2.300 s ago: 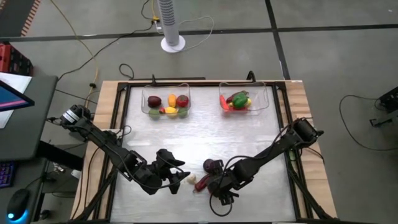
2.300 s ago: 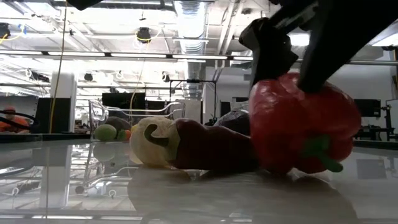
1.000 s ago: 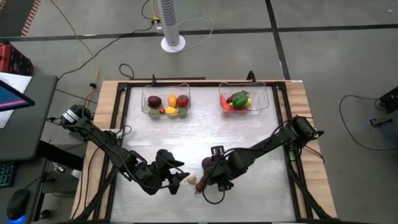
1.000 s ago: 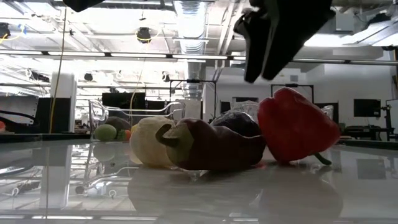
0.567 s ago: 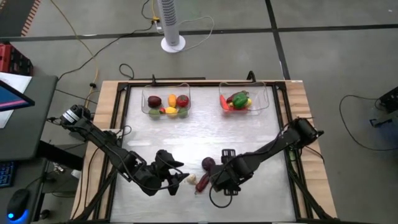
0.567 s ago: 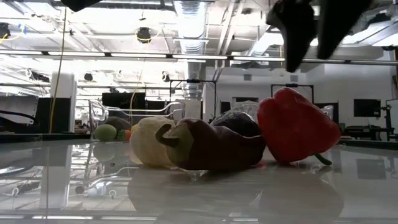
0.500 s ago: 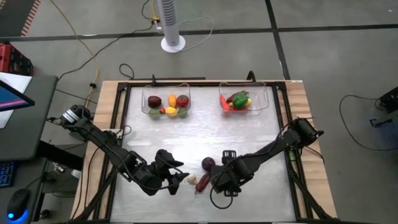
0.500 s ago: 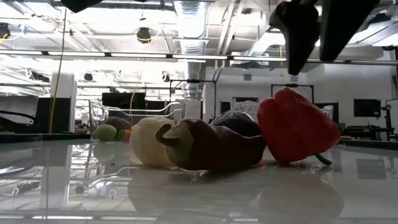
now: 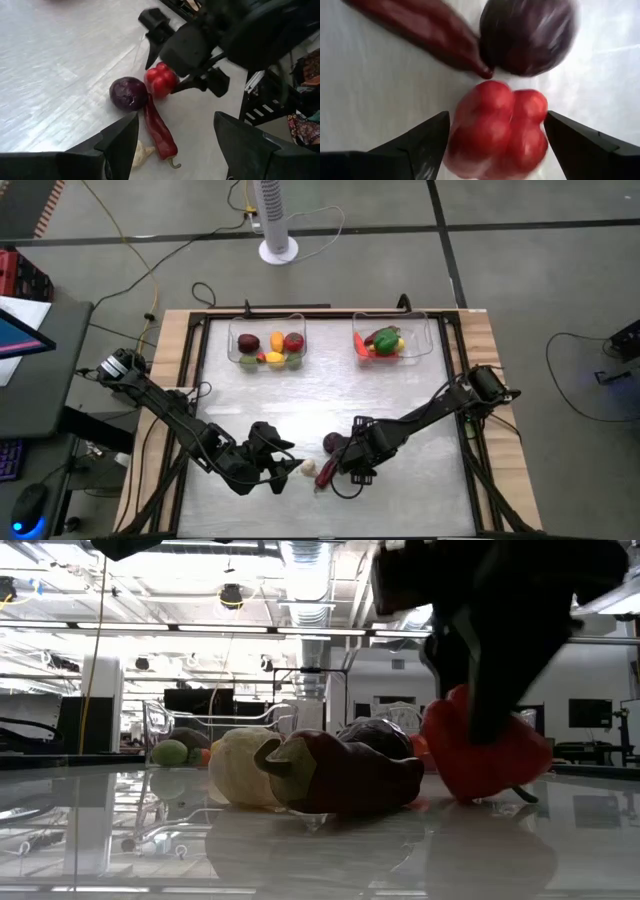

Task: Sort produce into baskets
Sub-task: Put the red bell pepper into the right transparent bin

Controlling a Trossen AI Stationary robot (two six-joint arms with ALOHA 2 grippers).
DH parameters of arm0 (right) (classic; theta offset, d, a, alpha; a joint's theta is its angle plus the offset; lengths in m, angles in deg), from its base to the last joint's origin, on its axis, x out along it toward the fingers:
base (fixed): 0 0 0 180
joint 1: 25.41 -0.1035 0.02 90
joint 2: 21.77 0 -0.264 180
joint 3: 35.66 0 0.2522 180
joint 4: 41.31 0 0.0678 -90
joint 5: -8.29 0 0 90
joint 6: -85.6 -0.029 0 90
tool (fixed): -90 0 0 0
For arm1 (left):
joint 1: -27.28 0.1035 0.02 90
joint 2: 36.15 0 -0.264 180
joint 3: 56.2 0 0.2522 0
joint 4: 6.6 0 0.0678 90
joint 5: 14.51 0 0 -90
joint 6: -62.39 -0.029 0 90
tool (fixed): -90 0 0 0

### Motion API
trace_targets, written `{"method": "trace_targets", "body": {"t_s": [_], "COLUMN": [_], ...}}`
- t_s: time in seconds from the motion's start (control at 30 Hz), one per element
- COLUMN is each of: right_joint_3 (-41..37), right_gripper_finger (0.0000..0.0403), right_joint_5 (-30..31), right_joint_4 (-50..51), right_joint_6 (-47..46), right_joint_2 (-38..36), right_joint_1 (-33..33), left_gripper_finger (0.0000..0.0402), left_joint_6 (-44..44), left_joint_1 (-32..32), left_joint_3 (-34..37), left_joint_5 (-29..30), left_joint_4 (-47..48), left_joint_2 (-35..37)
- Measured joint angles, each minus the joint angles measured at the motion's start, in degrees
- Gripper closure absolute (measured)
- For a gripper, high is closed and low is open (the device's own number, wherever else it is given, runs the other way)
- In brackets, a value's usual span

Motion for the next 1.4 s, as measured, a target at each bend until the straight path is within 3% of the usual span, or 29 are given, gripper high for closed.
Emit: {"method": "trace_targets", "body": {"t_s": [0.3,0.43,0.57,0.73,0.97,1.2,1.4], "right_joint_3": [-2.52,0.99,5.09,6.66,6.65,6.61,6.55], "right_gripper_finger": [0.0107,0.0123,0.0122,0.0121,0.0121,0.0121,0.0121], "right_joint_5": [-1.15,-0.36,0.56,0.71,-2.77,-2.04,0.29], "right_joint_4": [-0.61,3.21,6.55,4.01,-7.05,-2.75,-3.27], "right_joint_6": [1.42,4.94,8.94,14.78,20.79,22.23,26.04], "right_joint_2": [0.04,0.04,-0.06,-3.67,-8.21,-9.69,-13.24], "right_joint_1": [0.57,1.91,5.67,13.89,28.5,40.93,46.93], "left_gripper_finger": [0.0157,0.0157,0.0157,0.0157,0.0157,0.0157,0.0157], "left_joint_6": [0.19,2.74,2.71,0.81,1.94,5.05,7.59], "left_joint_1": [0.0,0.0,0.0,1.19,2.16,2.21,3.53], "left_joint_3": [0.0,0.07,0.07,0.07,0.05,0.04,0.04], "left_joint_5": [-0.12,-1.55,1.05,5.3,11.85,14.75,14.25], "left_joint_4": [0.56,1.4,1.62,6.64,10.45,12.82,15.5], "left_joint_2": [0.0,1.65,5.83,10.55,14.17,14.53,14.53]}}
